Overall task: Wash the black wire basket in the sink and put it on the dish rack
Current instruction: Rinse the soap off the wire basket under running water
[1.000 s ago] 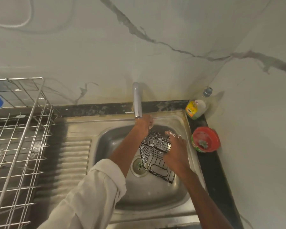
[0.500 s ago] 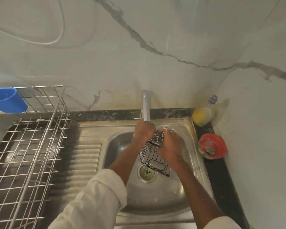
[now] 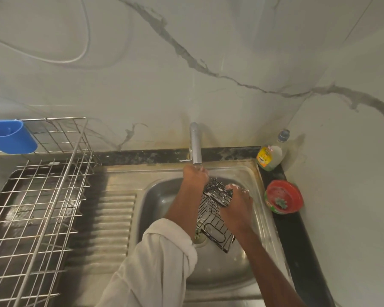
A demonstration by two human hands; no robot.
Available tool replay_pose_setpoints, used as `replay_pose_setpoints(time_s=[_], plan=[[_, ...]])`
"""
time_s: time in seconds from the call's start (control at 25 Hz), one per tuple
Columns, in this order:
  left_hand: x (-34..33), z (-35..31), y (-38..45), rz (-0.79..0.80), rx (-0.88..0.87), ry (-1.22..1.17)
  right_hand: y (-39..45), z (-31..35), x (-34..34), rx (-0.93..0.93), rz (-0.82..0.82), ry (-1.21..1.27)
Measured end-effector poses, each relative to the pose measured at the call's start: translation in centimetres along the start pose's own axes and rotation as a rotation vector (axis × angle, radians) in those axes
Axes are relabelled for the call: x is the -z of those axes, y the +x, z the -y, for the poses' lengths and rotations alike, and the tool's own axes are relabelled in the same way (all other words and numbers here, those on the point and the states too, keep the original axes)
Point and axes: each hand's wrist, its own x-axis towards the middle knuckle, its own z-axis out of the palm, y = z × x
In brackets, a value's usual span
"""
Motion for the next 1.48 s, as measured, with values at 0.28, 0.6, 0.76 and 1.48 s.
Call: replay_pose_setpoints(time_s=[0.28,0.6,0.76,1.48], plan=[[4.4,-2.3,-7.5,-0.396,-0.382,1.201,1.7,2.1,-0.9,0.095,0.081,0.023],[8.4,-4.7,-6.2,-0.461,-0.440,0.625,3.2,6.2,-2.2,0.405,0.296,0.109],[9.2,-4.0,-8.3,-0.214,-0.631,0.834,3.1,6.2,-2.9,0.349,0.215,0.174],[14.5,1.8,-8.9,-0.203,-0.850,1.430,2.3,6.9,-0.7,0.173,0.411,0.319]])
